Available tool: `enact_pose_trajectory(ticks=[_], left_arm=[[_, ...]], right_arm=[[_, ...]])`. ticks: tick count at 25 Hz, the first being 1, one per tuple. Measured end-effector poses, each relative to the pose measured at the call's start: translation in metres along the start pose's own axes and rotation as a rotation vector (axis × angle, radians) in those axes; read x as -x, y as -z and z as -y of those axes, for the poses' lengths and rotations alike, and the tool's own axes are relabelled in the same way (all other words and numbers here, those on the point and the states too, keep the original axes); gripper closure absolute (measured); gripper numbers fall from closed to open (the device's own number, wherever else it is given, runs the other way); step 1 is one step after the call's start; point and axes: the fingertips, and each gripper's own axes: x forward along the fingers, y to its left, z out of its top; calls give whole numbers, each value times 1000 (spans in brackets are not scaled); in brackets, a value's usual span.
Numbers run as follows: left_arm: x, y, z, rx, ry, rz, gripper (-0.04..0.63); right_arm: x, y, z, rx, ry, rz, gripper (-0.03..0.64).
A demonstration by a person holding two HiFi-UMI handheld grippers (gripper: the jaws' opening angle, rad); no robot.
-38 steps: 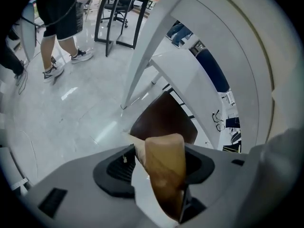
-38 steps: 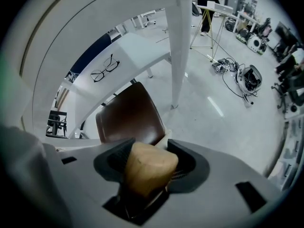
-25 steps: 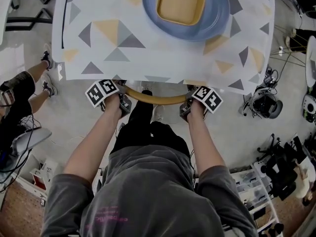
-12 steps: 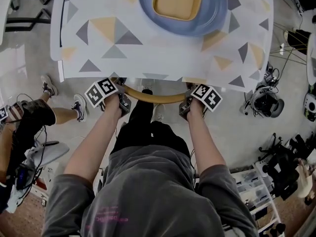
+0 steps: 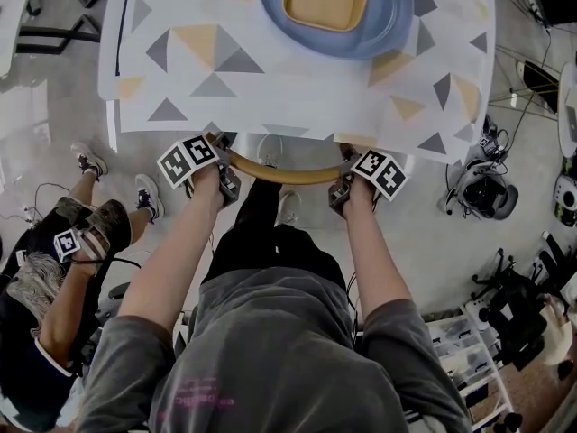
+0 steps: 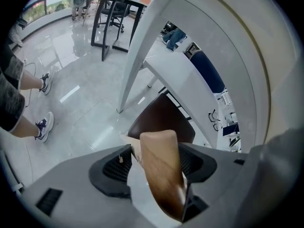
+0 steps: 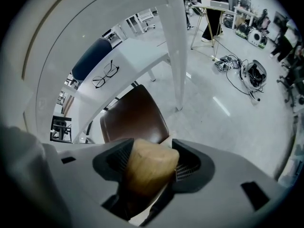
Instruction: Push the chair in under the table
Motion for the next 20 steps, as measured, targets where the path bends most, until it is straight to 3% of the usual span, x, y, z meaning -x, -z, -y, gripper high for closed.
enact_pose_trajectory(ticks=[20], left_arm=[[44, 21, 11, -65, 37, 79, 301]], right_arm=[[50, 4, -11, 58, -117, 73, 380]])
